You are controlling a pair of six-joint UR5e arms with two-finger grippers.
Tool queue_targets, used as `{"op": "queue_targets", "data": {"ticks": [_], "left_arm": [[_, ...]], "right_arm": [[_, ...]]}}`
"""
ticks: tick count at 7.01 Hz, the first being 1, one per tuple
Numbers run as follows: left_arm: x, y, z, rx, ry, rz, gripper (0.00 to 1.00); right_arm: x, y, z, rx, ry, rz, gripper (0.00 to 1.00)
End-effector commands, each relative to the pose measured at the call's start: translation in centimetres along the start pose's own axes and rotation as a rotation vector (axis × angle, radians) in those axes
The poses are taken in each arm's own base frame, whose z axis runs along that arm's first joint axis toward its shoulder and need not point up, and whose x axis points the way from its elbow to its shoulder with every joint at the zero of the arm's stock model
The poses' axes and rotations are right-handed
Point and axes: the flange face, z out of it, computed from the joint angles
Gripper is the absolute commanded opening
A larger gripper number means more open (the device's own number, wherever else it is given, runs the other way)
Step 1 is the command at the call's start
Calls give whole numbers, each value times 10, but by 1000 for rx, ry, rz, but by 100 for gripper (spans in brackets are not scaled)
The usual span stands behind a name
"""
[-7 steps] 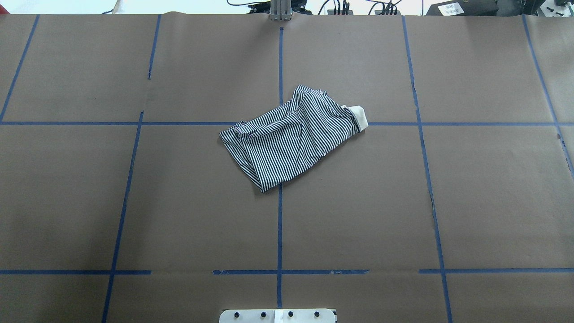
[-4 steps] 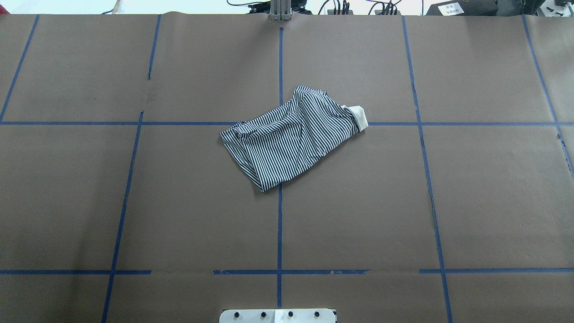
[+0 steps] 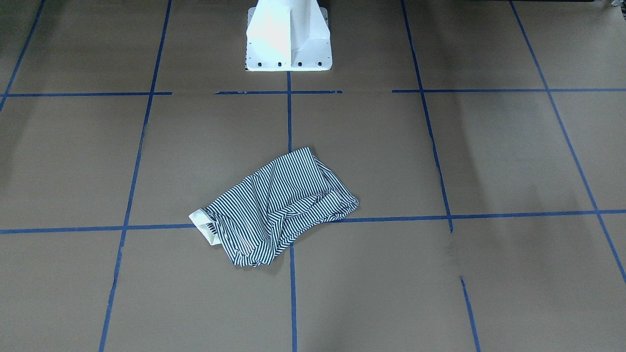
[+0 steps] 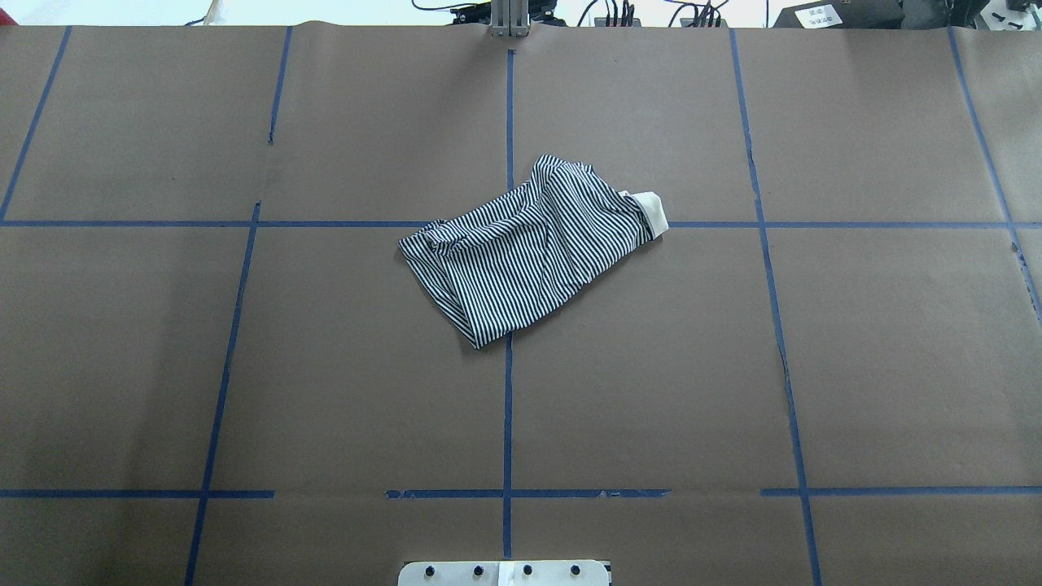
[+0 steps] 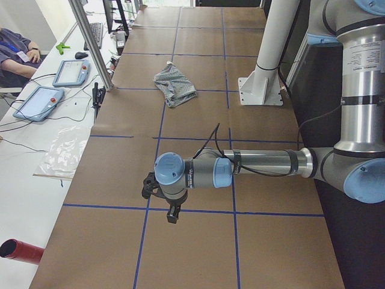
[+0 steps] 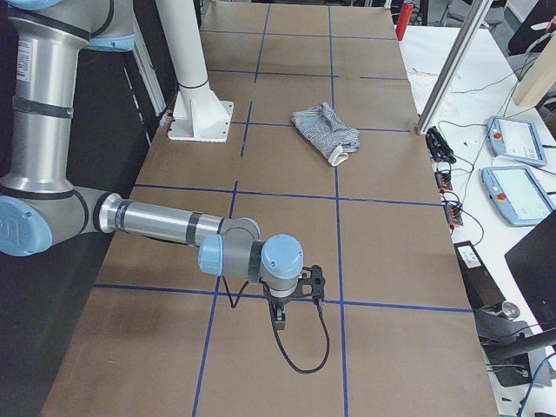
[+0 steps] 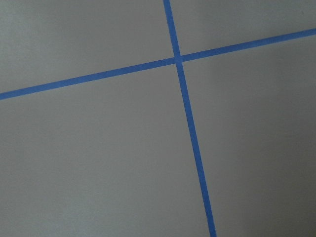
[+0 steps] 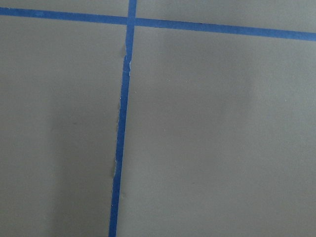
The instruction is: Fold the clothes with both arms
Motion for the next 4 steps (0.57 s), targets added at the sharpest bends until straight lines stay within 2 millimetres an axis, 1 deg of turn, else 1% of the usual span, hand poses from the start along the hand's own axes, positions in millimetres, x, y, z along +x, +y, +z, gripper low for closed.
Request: {"op": "queue_targets", "data": {"ticks": [1, 2, 3, 4], "left_arm": [[5, -9, -5, 46, -17, 60, 100], [4, -10, -6, 40, -52, 65, 100], [0, -6, -5, 32, -73, 61, 100], [2, -6, -7, 37, -75, 72, 100]], "right_arm": [[0, -1, -1, 1, 0, -1, 100], [-2, -2, -2, 4, -1, -2, 100], [-1, -2, -2, 4, 1, -3, 100], [-1, -1, -1, 3, 0, -2, 100]]}}
